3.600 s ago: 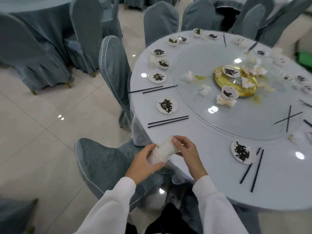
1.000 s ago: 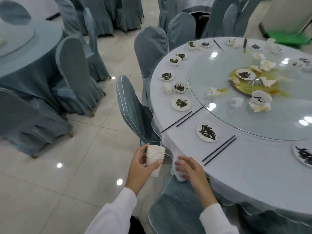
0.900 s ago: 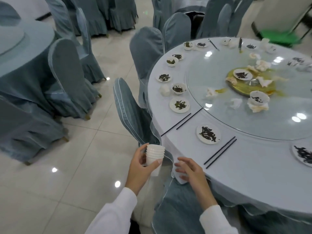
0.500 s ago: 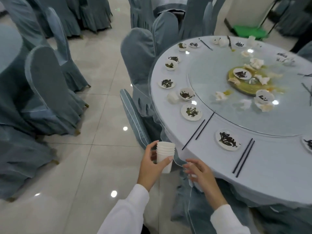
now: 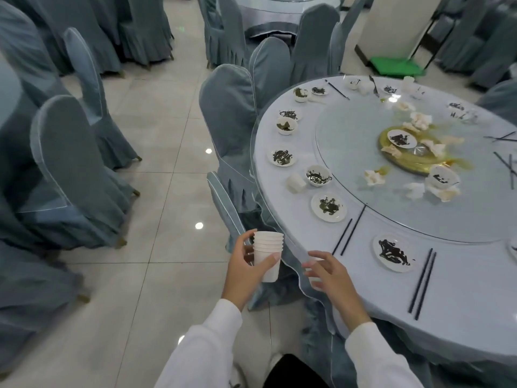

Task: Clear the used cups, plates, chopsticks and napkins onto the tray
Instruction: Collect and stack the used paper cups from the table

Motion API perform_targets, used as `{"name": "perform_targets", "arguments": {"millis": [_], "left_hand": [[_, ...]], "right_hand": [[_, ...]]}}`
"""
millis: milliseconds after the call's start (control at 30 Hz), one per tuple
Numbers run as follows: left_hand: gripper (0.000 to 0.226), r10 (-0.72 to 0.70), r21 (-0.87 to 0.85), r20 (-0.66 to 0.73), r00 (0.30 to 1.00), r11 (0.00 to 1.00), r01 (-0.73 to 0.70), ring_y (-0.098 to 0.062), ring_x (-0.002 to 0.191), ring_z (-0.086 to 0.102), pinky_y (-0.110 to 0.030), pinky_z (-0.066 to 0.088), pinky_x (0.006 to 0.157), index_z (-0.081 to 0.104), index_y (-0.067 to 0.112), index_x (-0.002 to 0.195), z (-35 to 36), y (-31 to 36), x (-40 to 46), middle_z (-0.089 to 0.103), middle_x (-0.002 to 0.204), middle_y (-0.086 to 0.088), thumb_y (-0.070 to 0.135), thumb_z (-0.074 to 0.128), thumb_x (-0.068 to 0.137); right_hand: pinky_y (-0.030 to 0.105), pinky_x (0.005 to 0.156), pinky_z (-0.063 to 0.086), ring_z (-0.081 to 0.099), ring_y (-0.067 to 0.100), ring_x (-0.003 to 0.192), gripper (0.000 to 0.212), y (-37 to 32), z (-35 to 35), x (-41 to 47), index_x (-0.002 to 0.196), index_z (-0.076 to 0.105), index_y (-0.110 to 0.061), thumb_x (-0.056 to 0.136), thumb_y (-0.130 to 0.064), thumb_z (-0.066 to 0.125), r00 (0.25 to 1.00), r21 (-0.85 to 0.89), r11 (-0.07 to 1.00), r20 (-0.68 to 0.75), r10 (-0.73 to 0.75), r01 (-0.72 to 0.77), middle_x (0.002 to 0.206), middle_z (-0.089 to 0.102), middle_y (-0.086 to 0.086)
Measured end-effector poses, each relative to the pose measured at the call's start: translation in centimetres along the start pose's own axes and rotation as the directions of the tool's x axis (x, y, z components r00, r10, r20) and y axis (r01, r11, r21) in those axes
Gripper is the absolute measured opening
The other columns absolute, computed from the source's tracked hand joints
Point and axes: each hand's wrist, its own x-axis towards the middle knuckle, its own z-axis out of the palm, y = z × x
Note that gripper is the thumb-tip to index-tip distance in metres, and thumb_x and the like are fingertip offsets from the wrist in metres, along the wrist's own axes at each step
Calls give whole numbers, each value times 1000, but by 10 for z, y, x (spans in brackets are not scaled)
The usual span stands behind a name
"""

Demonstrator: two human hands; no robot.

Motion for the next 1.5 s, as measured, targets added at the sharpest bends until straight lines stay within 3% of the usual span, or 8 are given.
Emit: {"name": "perform_targets", "arguments": {"millis": [300, 467, 633, 767, 867, 1100, 1267, 1500], "left_hand": [[67, -9, 111, -9, 1000, 994, 10, 2, 107, 63, -21, 57, 79, 50, 62, 125, 10, 13, 88, 64, 122, 25, 36, 91, 79], [65, -35, 130, -6, 999, 991, 35, 12, 100, 62, -10, 55, 72, 52, 61, 124, 29, 29, 151, 64, 111, 38, 35, 92, 80], [68, -88, 123, -55, 995, 988, 95, 9, 101, 64, -10, 55, 73, 54, 56, 127, 44, 35, 201, 68, 119, 23, 32, 93, 78], [69, -111, 131, -90, 990, 984, 122, 6, 104, 66, -13, 57, 75, 55, 56, 129, 49, 34, 230, 69, 116, 26, 30, 93, 77], [67, -133, 161, -120, 984, 975, 151, 7, 104, 65, -11, 56, 75, 54, 62, 123, 51, 32, 244, 67, 114, 32, 31, 92, 78], [70, -211, 176, -156, 965, 955, 237, -3, 106, 70, -26, 61, 80, 55, 53, 132, 50, 24, 255, 72, 115, 20, 31, 93, 78], [68, -245, 162, -186, 952, 948, 275, -4, 104, 70, -23, 60, 78, 56, 53, 131, 51, 19, 256, 74, 114, 16, 30, 93, 78], [68, -246, 173, -176, 953, 946, 276, -4, 106, 70, -25, 60, 80, 55, 55, 131, 49, 22, 253, 74, 116, 12, 29, 92, 80]], "right_hand": [[23, 79, 57, 73, 13, 98, 16, -24, 5, 98, 120, 64, -36, 104, -33, 63, 999, -37, 999, -50, -22, 20, 112, 74, -6], [37, 92, 60, 71, 15, 103, 14, -42, -2, 178, 117, 65, -35, 105, -30, 62, 999, -67, 998, -43, -14, 11, 113, 74, -6], [40, 94, 58, 67, 10, 106, 19, -57, -9, 248, 122, 66, -31, 103, -28, 64, 997, -83, 996, -73, 3, -9, 120, 69, -9], [25, 80, 49, 65, 4, 99, 35, -69, -8, 296, 135, 61, -27, 100, -25, 66, 997, -191, 982, -71, -12, -2, 130, 65, -11], [32, 88, 46, 66, 11, 99, 49, -72, -5, 328, 146, 55, -25, 99, -27, 67, 999, -281, 959, -53, 2, -17, 138, 61, -8], [46, 115, 43, 51, 25, 141, 65, -67, 3, 374, 157, 45, -22, 98, -27, 69, 999, -410, 911, 19, 45, -33, 160, 47, 0], [42, 99, 47, 60, 30, 129, 61, -61, 8, 388, 152, 49, -23, 96, -29, 71, 999, -546, 838, 30, 34, -12, 153, 50, 3], [44, 84, 55, 69, 33, 98, 46, -58, 20, 388, 120, 47, -29, 88, -37, 78, 999, -613, 788, -10, 53, -48, 115, 69, 2]]}}
